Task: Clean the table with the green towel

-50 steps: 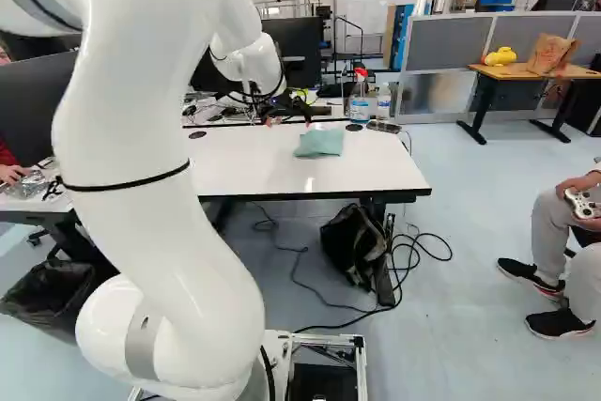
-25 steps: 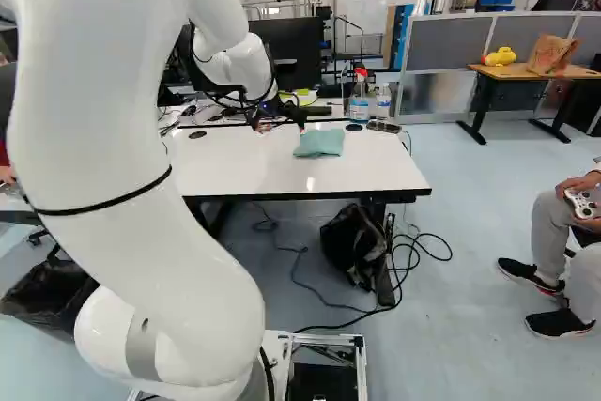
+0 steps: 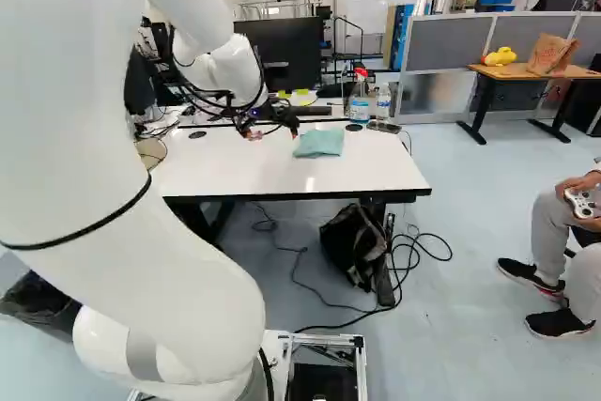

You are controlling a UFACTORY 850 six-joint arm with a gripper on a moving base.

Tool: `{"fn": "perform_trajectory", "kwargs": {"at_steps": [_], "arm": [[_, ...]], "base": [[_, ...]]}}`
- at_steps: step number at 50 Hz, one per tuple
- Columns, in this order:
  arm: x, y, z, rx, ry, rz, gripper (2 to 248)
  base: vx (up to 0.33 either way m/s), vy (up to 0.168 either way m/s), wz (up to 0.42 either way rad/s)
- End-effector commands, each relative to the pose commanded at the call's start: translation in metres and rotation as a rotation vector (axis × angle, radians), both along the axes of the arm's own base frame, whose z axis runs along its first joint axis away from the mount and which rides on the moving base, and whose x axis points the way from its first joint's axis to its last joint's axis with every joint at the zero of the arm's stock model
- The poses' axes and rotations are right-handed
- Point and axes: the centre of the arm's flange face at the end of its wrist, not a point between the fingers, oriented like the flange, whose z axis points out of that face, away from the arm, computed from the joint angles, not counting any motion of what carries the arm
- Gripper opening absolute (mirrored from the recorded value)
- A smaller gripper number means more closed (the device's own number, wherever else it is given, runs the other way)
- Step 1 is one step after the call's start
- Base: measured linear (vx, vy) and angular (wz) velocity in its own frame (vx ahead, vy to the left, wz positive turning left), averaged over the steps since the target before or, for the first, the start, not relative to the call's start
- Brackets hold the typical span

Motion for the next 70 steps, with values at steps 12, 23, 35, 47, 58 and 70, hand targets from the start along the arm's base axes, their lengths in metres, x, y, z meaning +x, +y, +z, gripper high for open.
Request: {"fn": "perform_trajectory", "kwargs": {"at_steps": [12,23,35,47,58,70], "arm": [[-0.016,0.004,0.000,0.000,0.000,0.011,247],[-0.016,0.004,-0.001,0.000,-0.001,0.011,247],[-0.018,0.004,-0.003,0.000,-0.008,0.010,247],[-0.021,0.003,-0.007,0.001,-0.024,0.009,247],[-0.026,0.002,-0.014,0.002,-0.047,0.007,247],[-0.033,0.001,-0.023,0.003,-0.081,0.005,247]], "base": [[0.000,0.000,0.000],[0.000,0.000,0.000],[0.000,0.000,0.000],[0.000,0.000,0.000],[0.000,0.000,0.000],[0.000,0.000,0.000]]}}
